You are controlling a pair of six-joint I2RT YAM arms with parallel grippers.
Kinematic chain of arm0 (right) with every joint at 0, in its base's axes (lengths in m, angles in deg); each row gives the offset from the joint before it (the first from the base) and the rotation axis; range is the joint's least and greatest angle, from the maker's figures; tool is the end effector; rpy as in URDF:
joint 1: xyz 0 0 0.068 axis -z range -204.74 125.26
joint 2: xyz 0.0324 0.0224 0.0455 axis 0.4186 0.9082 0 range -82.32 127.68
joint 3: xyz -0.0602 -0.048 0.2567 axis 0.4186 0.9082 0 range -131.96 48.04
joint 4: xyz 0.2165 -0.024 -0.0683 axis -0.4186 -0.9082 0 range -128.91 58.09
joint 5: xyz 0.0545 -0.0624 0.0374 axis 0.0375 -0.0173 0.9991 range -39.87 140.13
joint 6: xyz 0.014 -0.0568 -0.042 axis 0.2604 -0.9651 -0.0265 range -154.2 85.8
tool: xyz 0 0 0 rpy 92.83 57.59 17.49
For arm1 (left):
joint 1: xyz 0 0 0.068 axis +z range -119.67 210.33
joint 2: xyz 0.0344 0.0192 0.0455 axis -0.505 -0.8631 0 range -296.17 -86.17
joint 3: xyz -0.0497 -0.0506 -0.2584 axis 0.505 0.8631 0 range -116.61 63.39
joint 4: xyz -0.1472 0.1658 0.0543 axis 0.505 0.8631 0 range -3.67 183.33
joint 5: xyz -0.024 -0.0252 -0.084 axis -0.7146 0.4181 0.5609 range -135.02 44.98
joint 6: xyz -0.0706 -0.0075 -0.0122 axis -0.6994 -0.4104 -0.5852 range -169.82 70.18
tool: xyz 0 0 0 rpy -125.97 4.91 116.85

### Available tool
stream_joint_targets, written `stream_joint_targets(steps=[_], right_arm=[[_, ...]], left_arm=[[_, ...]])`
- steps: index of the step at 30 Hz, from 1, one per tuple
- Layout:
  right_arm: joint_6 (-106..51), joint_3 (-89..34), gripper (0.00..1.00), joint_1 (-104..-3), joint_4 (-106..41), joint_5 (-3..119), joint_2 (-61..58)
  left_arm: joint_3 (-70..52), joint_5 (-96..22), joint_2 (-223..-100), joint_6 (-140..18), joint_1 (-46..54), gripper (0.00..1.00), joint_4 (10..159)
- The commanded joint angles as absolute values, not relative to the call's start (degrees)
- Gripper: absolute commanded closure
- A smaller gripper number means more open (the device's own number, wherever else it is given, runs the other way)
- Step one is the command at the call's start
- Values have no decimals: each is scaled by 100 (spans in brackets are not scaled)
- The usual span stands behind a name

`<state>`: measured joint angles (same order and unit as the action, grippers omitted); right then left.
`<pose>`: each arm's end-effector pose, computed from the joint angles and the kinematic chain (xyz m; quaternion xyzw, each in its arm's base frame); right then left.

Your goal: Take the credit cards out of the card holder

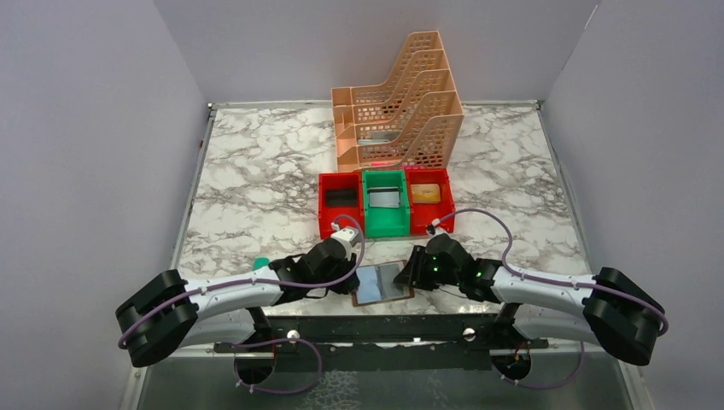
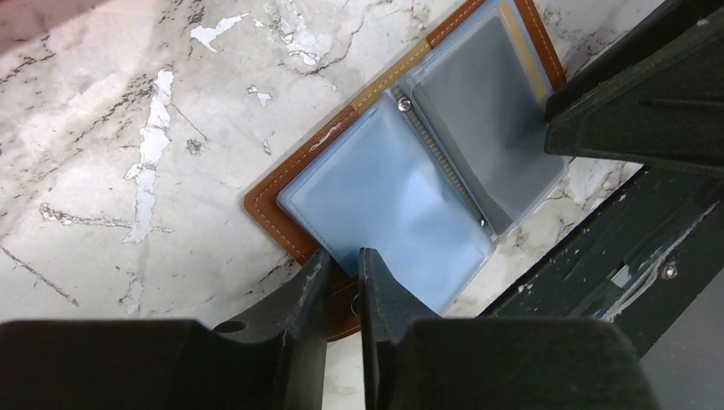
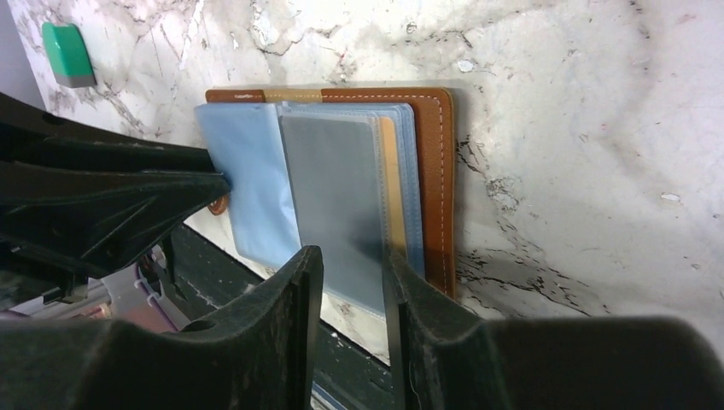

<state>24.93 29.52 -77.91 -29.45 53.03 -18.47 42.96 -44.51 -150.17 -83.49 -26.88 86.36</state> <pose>0.1136 0.1568 0.1486 0.0375 0.9156 0.3448 0.2034 0.1059 -0.1652 0.1534 0.1892 0.8995 -0.2836 0.2734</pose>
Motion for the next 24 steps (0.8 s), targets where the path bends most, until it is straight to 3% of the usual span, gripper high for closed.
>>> stream_joint_targets(steps=[1, 12, 17, 24], right_arm=[[2324, 2862, 66, -7800, -2816, 5510, -1782], [2241, 2781, 70, -7799, -2678, 5833, -2170], [2194, 2568, 63, -7801, -3901, 4860, -2535], [2039, 2711, 59, -7799, -3972, 4903, -2467]], left_arm=[[4367, -4479, -14906, -8465, -2784, 81, 8545], [4418, -4425, -15090, -8486, -2842, 87, 8426], [4403, -4436, -15075, -8512, -2855, 89, 8427], [4386, -4457, -14984, -8446, -2851, 90, 8423]])
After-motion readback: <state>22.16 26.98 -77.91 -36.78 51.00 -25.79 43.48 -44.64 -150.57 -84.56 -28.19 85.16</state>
